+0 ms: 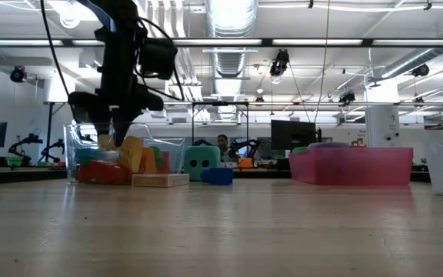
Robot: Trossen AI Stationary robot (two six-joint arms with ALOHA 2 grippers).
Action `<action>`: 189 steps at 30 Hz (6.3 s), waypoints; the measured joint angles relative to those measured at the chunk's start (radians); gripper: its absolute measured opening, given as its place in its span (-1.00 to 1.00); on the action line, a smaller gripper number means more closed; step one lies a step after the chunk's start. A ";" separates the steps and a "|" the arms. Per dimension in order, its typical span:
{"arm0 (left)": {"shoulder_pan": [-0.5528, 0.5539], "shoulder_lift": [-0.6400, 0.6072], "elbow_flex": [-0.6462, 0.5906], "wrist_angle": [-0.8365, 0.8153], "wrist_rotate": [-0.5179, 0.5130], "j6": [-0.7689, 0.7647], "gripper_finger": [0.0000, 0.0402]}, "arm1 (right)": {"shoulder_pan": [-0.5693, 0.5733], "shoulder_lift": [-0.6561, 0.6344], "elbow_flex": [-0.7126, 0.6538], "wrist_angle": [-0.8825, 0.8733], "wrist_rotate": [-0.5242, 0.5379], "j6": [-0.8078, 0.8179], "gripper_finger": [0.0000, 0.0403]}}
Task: Pick & Place Toys
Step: Put the light yellow game piece into the transparent bin, then adjust the transparent bin on the table, then put the yellow deck of cards into the white bin
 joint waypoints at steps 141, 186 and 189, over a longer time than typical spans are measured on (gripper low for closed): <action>-0.121 -0.017 0.129 0.038 0.114 0.039 -0.97 | 0.000 0.000 0.005 0.027 -0.008 0.022 0.69; -0.271 0.233 0.076 0.326 -0.050 -0.201 0.76 | 0.000 0.000 0.006 0.027 -0.035 0.023 0.69; -0.271 0.248 0.076 0.329 -0.055 -0.203 0.76 | 0.000 0.000 0.006 0.027 -0.035 0.023 0.69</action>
